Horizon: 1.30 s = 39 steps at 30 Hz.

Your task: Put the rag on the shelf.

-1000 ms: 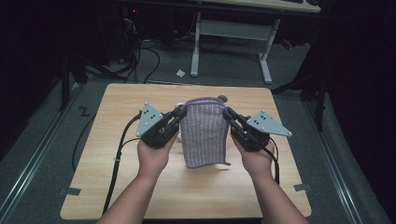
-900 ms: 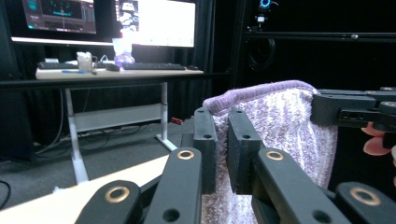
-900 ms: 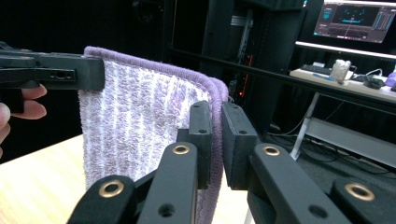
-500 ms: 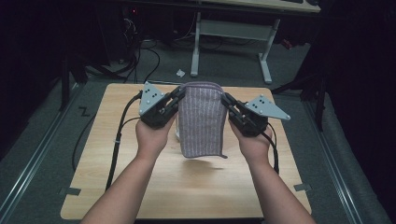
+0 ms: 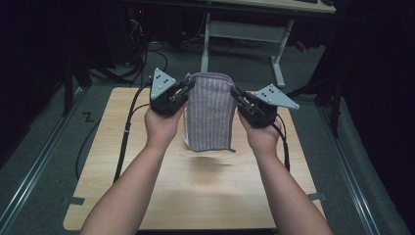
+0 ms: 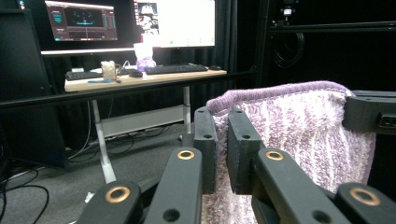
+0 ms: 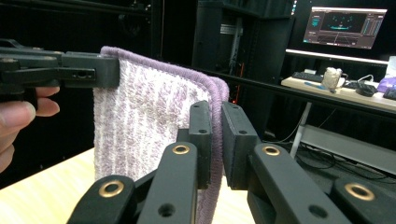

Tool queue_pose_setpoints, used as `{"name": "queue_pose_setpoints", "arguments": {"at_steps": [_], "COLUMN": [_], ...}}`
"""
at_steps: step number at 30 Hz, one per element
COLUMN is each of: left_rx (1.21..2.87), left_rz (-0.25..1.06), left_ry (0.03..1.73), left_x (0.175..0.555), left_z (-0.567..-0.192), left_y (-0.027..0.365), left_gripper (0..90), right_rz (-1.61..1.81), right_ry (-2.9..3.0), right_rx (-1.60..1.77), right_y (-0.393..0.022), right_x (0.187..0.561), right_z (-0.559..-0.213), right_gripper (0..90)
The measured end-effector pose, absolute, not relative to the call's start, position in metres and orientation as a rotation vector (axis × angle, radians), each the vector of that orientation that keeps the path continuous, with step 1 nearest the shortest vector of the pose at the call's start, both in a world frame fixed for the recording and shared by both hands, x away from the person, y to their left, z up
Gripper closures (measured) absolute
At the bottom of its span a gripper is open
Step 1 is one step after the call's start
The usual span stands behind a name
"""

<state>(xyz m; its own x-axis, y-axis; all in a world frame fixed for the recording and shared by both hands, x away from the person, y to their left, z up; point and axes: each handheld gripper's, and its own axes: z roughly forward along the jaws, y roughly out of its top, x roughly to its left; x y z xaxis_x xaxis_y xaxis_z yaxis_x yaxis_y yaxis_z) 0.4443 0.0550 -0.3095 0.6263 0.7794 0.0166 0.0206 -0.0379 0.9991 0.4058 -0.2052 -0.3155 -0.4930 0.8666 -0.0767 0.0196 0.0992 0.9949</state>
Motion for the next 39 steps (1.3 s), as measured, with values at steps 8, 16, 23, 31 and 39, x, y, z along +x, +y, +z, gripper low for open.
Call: {"name": "queue_pose_setpoints", "arguments": {"at_steps": [8,16,23,31,39], "left_rx": [1.502,1.475,1.524,1.633,1.690], "left_rz": [0.717,0.689,0.699,0.688,0.575], "left_ry": [0.707,0.756,0.759,0.830,0.927], "left_x": [0.467,0.494,0.519,0.546,0.560], "left_z": [-0.301,-0.310,-0.314,-0.337,-0.361], "left_y": [0.054,0.053,0.047,0.041,0.039], "left_gripper": [84.1,83.8,83.3,82.5,80.4], "right_rz": [1.471,1.465,1.434,1.380,1.306], "right_ry": [1.644,1.653,1.674,1.739,1.835], "right_rx": [0.901,0.957,0.994,1.065,1.170], "right_y": [-0.203,-0.203,-0.209,-0.212,-0.212], "right_x": [0.431,0.462,0.490,0.517,0.538], "right_z": [-0.305,-0.311,-0.316,-0.331,-0.353], "right_gripper": [83.8,83.8,83.8,83.7,83.1]}}
